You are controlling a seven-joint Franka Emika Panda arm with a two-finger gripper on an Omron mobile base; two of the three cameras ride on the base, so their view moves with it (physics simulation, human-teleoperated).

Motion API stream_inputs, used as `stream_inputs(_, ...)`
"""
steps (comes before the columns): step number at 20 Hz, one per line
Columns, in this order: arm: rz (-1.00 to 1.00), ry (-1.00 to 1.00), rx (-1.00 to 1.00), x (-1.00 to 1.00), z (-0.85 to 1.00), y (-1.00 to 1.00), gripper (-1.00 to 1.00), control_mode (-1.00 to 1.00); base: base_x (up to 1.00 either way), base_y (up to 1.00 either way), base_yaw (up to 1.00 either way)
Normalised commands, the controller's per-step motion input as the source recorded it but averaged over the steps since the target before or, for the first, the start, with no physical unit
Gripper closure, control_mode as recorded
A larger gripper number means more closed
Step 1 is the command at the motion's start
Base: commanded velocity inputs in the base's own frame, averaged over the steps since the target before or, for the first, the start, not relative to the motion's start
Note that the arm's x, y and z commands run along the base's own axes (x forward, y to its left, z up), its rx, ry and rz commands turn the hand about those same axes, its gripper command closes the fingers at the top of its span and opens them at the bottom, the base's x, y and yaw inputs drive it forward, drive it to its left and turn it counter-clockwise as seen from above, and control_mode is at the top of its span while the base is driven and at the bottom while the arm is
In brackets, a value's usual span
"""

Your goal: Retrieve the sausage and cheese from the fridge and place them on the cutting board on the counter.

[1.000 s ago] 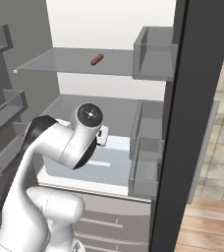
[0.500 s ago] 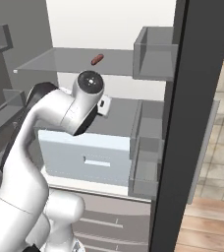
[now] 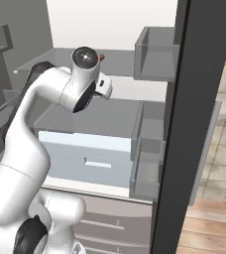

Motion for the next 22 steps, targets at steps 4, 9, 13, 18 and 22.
stream_inputs(4,-0.11,-0.07,-0.08,0.17,0.47,0.36,-1.00,-1.00,0.00,0.00,0.00)
stream_inputs(9,-0.07,-0.13,-0.17,0.21,0.54,0.15,-1.00,-1.00,0.00,0.00,0.00)
stream_inputs(13,0.00,-0.13,-0.18,0.47,0.19,0.00,-1.00,-1.00,0.00,0.00,0.00)
stream_inputs(18,0.00,-0.07,-0.18,0.52,0.04,-0.03,-1.00,-1.00,0.00,0.00,0.00)
stream_inputs(22,0.03,0.00,-0.07,0.33,0.00,0.00,-1.00,-1.00,0.00,0.00,0.00)
